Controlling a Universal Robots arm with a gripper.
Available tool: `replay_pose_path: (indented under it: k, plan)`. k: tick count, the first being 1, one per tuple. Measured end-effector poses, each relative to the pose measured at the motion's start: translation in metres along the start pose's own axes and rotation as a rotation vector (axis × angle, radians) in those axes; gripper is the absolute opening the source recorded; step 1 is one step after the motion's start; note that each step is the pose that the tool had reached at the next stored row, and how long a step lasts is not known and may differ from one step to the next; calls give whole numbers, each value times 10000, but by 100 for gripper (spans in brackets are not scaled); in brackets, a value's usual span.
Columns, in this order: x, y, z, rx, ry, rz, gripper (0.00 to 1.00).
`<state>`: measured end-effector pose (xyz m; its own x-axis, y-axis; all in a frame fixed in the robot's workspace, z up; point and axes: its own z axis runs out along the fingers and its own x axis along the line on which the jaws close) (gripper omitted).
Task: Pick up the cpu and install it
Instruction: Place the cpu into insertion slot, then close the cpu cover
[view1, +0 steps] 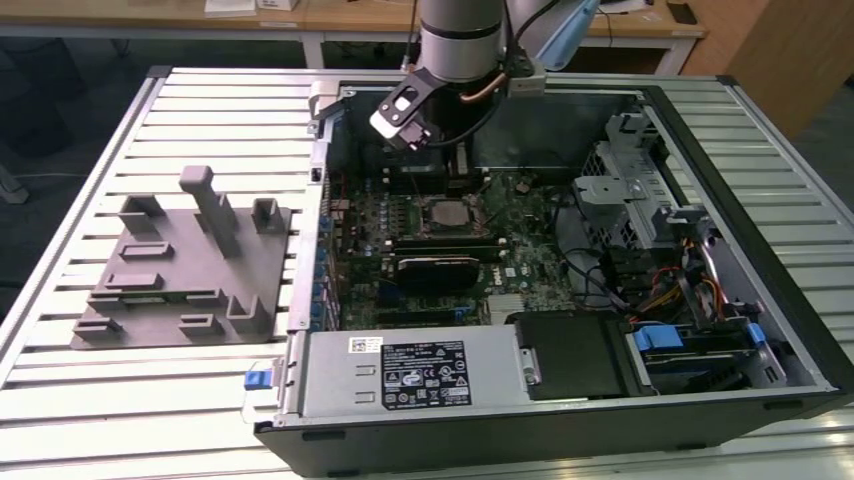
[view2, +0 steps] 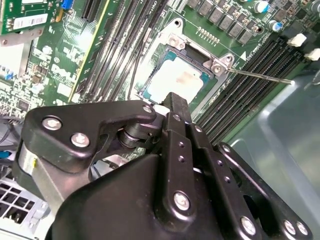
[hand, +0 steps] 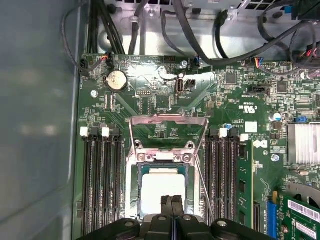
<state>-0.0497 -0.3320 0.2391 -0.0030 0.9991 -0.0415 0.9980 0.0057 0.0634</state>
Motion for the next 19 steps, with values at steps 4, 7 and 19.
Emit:
replay_pose_path:
  k: [4, 7, 19]
  plan:
    - [-1, 1, -24, -8, -1, 1, 11]
    - [-2, 2, -38, -10, -1, 1, 11]
    - [-2, 3, -53, -12, 0, 1, 11]
